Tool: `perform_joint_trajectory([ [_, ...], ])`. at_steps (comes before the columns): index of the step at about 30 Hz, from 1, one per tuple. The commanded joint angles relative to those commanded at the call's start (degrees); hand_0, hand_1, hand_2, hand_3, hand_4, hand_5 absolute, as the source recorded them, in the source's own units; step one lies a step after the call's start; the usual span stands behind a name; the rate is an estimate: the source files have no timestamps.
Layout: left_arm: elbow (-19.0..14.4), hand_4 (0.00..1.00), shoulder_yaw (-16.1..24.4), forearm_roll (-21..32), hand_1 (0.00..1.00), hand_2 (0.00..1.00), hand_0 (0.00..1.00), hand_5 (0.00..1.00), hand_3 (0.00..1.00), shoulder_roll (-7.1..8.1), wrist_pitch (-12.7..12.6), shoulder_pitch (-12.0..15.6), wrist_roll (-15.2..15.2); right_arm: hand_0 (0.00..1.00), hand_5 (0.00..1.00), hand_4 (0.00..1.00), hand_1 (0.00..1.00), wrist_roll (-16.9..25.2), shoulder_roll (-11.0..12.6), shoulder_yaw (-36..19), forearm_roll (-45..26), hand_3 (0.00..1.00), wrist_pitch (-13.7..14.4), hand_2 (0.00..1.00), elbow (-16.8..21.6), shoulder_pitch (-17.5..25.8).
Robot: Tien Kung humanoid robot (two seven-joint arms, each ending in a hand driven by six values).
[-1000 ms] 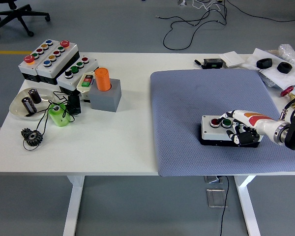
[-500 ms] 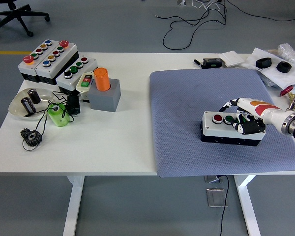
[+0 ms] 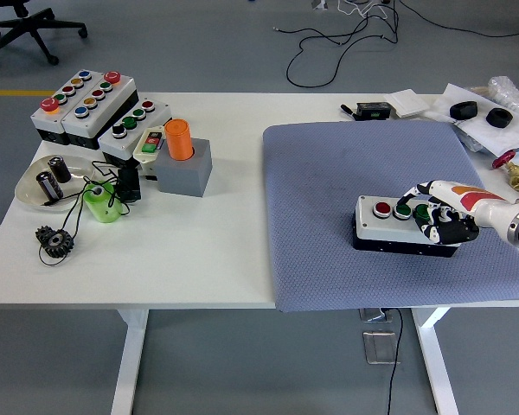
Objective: Pick up the button,place it on the desk,press the button,press the button
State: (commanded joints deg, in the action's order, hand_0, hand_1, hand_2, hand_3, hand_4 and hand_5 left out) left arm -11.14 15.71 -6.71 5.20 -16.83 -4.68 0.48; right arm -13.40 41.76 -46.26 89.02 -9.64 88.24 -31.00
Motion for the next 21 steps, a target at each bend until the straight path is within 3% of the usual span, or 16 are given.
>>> perform_joint_trajectory([
  [21, 0.03, 0.31, 0.19, -0.13, 0.587, 0.566, 0.624, 0.998, 0.544, 0.04, 0.03, -0.56, 0.07, 0.15, 0.002, 0.518, 0.023, 0.07, 0.24, -1.34, -0.11, 0.747, -0.4, 0.164, -0.12, 0.84],
])
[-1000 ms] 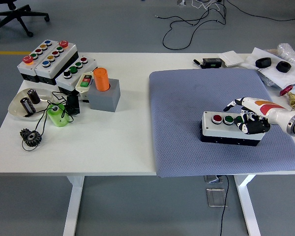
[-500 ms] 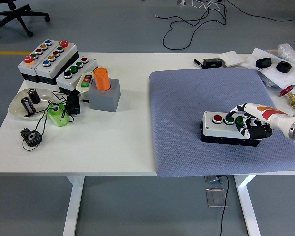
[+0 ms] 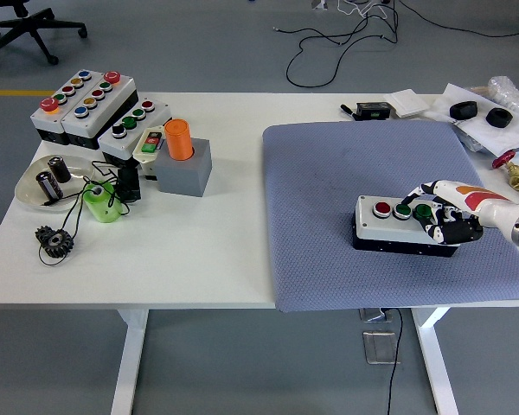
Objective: Pick up the button,place it on the desk,press the button,press the button
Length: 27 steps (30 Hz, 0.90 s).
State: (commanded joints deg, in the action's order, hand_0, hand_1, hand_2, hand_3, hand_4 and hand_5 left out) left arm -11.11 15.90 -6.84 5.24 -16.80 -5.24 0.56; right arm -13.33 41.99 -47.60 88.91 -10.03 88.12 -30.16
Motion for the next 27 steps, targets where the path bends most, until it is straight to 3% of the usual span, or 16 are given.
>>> perform_joint_trajectory([
  [27, 0.04, 0.305, 0.24, 0.06, 0.588, 0.567, 0.624, 0.998, 0.547, -0.06, -0.05, -0.39, -0.1, 0.154, 0.002, 0.525, 0.024, -0.17, -0.51, 2.51, -0.11, 0.742, -0.59, 0.165, -2.0, -0.46],
])
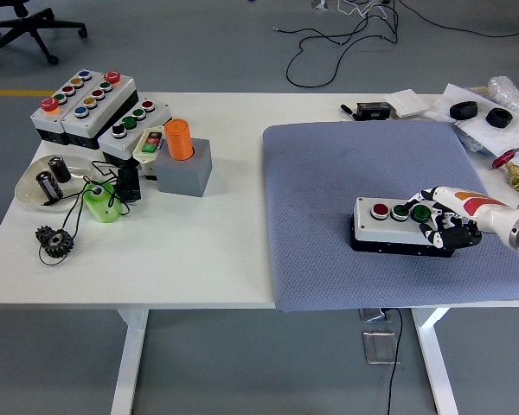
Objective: Pick up the button,place it on the desk,press the button,press the button
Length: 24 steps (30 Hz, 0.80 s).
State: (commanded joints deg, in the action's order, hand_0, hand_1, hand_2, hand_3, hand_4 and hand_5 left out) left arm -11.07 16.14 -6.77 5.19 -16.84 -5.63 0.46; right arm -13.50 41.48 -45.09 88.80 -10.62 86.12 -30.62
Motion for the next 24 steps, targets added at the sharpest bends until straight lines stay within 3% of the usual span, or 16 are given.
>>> perform_joint_trajectory([
  [8, -0.02, 0.305, 0.37, -0.15, 0.588, 0.567, 0.624, 0.998, 0.547, -0.1, 0.0, -0.26, 0.06, 0.156, 0.002, 0.527, 0.024, -0.11, -0.17, 0.77, 0.37, 0.742, -0.18, 0.166, -0.61, -0.33],
  [16, -0.05, 0.305, -0.6, 0.27, 0.588, 0.567, 0.624, 0.998, 0.547, -0.23, 0.05, 0.4, 0.07, 0.166, 0.002, 0.533, 0.033, 0.59, 0.08, -7.86, -2.1, 0.742, 1.78, 0.174, 2.66, 2.54],
  [17, -0.03, 0.304, -0.59, 0.29, 0.588, 0.567, 0.624, 0.998, 0.547, -0.25, 0.04, 0.5, 0.05, 0.274, 0.002, 0.633, 0.062, 1.14, 0.21, -9.37, -3.52, 0.809, 2.9, 0.256, 3.29, 3.18],
  [23, -0.03, 0.304, -0.53, 0.19, 0.588, 0.567, 0.624, 0.998, 0.547, -0.22, 0.06, 0.73, 0.0, 0.274, 0.002, 0.633, 0.062, 4.16, -0.53, -17.06, -13.65, 0.809, 12.61, 0.256, 4.2, 5.5],
  [24, -0.01, 0.304, -0.71, 0.28, 0.587, 0.567, 0.624, 0.998, 0.547, -0.29, 0.03, 0.79, 0.03, 0.307, 0.36, 0.689, 0.193, 5.31, -1.17, -18.48, -15.22, 0.987, 14.25, 0.451, 3.36, 6.05],
])
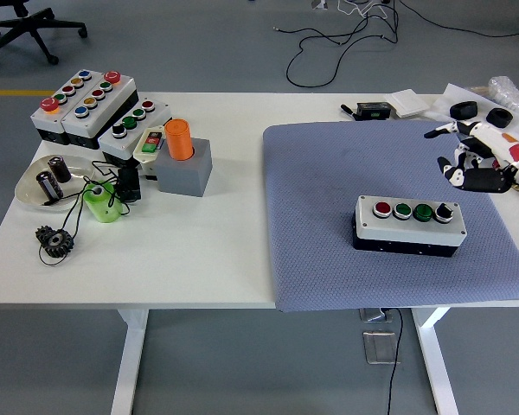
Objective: Pick up the button,place it on the desk,press the button,press the button
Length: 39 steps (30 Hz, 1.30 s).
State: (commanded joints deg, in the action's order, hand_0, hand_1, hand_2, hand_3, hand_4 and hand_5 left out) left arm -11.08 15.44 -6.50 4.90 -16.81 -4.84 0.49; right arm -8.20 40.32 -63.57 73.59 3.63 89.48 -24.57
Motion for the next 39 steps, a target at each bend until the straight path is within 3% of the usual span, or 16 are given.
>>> perform_joint_trajectory([
  [5, 0.01, 0.304, -0.47, 0.1, 0.587, 0.567, 0.624, 0.998, 0.547, -0.08, -0.04, 0.16, 0.05, 0.307, 0.36, 0.689, 0.193, 8.49, -2.03, -8.94, -11.92, 0.987, 6.7, 0.451, -6.25, 0.85],
  [6, 0.01, 0.304, -0.54, 0.21, 0.587, 0.567, 0.624, 0.998, 0.545, -0.09, -0.05, 0.27, 0.02, 0.78, 0.443, 0.719, 0.773, 11.01, -2.4, -10.59, -14.52, 0.902, 8.0, 0.906, -8.28, 0.86],
  [9, 0.03, 0.304, -0.85, 0.34, 0.587, 0.567, 0.624, 0.998, 0.545, -0.11, -0.04, 0.5, 0.03, 0.78, 0.443, 0.719, 0.773, 14.45, -2.53, -12.41, -21.6, 0.902, 8.67, 0.906, -13.14, 0.91],
  [16, 0.13, 0.304, -2.27, 1.09, 0.587, 0.567, 0.624, 0.998, 0.545, -0.3, -0.05, 1.04, 0.16, 0.81, 0.432, 0.696, 0.797, 15.29, -3.18, -9.8, -38.73, 0.885, 7.82, 0.878, -21.72, 0.46],
  [30, 0.08, 0.303, -0.21, 0.31, 0.586, 0.568, 0.624, 0.998, 0.545, -0.27, -0.01, 0.77, 0.01, 0.829, 0.507, 0.658, 0.802, 12.92, -3.52, -10.09, -70.74, 0.86, 4.12, 0.863, -24.1, 1.2],
  [39, 0.09, 0.303, -0.18, 0.46, 0.586, 0.567, 0.624, 0.998, 0.545, -0.37, -0.05, 0.61, -0.04, 0.832, 0.516, 0.652, 0.802, 12.28, -3.55, -9.81, -71.7, 0.852, 3.07, 0.857, -24.4, 1.37],
])
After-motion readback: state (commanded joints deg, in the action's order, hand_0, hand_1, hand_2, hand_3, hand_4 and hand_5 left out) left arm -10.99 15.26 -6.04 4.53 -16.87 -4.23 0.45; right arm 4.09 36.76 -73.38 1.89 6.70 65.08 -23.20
